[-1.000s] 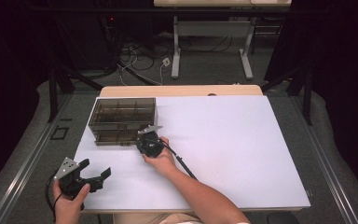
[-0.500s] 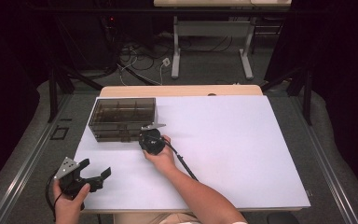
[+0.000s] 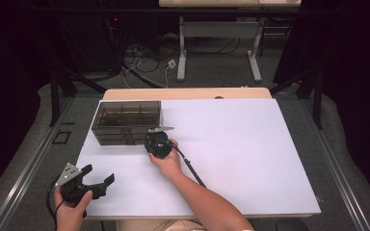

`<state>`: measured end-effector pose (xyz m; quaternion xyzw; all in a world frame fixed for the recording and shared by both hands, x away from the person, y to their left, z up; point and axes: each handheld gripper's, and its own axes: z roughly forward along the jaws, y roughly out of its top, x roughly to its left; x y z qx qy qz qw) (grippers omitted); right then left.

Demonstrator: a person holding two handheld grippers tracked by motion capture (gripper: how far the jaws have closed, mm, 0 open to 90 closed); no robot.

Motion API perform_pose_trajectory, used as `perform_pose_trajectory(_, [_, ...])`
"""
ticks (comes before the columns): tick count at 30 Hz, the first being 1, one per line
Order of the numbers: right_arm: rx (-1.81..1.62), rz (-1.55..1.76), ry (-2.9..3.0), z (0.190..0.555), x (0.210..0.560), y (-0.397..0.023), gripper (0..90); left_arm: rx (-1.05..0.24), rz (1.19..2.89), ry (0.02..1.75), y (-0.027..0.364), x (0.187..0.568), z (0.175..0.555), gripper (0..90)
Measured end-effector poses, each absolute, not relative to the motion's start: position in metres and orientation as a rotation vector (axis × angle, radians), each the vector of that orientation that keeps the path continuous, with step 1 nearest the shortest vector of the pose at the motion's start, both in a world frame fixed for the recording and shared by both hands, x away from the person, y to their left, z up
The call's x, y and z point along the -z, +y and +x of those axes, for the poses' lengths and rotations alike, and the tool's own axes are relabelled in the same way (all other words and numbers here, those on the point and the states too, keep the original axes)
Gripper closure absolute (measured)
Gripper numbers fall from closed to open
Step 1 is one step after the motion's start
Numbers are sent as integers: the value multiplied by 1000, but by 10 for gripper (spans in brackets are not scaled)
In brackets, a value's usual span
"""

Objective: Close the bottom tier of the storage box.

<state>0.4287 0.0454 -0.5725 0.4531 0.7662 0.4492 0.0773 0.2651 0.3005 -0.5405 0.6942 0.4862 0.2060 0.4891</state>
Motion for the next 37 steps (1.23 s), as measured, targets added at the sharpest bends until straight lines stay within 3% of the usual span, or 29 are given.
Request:
perform_pose_trajectory(26, [-1506, 1145, 2313, 386, 559, 18, 534, -496, 1697, 1185, 300, 542, 265, 4])
perform_pose_trajectory(37, [-1434, 1155, 2313, 363, 545, -19, 287, -492, 1703, 1164, 297, 541, 267, 4])
